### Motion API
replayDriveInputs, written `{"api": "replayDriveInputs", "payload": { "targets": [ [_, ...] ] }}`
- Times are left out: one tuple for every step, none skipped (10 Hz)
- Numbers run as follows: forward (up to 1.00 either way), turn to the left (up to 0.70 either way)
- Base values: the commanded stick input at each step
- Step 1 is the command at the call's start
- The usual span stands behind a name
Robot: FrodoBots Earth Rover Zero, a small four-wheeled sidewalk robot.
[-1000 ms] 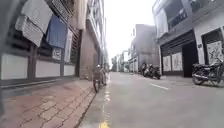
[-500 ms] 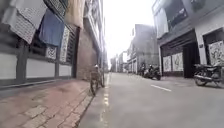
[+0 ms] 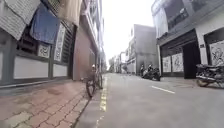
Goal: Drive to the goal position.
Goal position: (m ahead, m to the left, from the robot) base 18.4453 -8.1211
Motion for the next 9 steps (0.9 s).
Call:
{"api": "replayDriveInputs", "payload": {
  "targets": [
    [0.5,0.0],
    [0.5,0.0],
    [0.5,0.0],
    [0.5,0.0],
    [0.5,-0.13],
    [0.5,-0.49],
    [0.5,-0.5],
    [0.5,-0.45],
    [0.5,-0.24]
  ]
}}
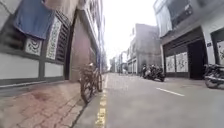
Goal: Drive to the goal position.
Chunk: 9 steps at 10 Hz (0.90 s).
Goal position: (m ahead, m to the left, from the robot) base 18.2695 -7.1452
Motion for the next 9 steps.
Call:
{"api": "replayDriveInputs", "payload": {
  "targets": [
    [0.5,0.0],
    [0.5,0.0],
    [0.5,0.0],
    [0.5,0.0],
    [0.5,0.0],
    [0.5,0.0],
    [0.5,0.0],
    [0.5,-0.03],
    [0.5,-0.5]
  ]
}}
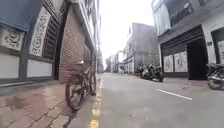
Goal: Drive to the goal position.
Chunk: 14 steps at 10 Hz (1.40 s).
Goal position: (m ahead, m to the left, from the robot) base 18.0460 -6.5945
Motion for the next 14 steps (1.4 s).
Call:
{"api": "replayDriveInputs", "payload": {
  "targets": [
    [0.5,-0.5],
    [0.5,-0.5],
    [0.5,-0.5],
    [0.5,-0.5],
    [0.5,-0.5],
    [0.5,-0.47],
    [0.5,0.0],
    [0.5,0.0],
    [0.5,0.0],
    [0.5,0.0],
    [0.5,0.0],
    [0.5,0.0],
    [0.5,0.0],
    [0.5,0.0]
  ]
}}
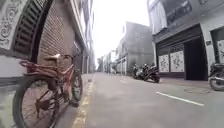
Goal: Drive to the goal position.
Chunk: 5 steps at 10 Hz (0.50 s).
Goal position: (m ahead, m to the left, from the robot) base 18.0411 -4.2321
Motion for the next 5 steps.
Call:
{"api": "replayDriveInputs", "payload": {
  "targets": [
    [0.5,0.0],
    [0.5,0.0],
    [0.5,0.0],
    [0.5,0.0],
    [0.5,0.0]
  ]
}}
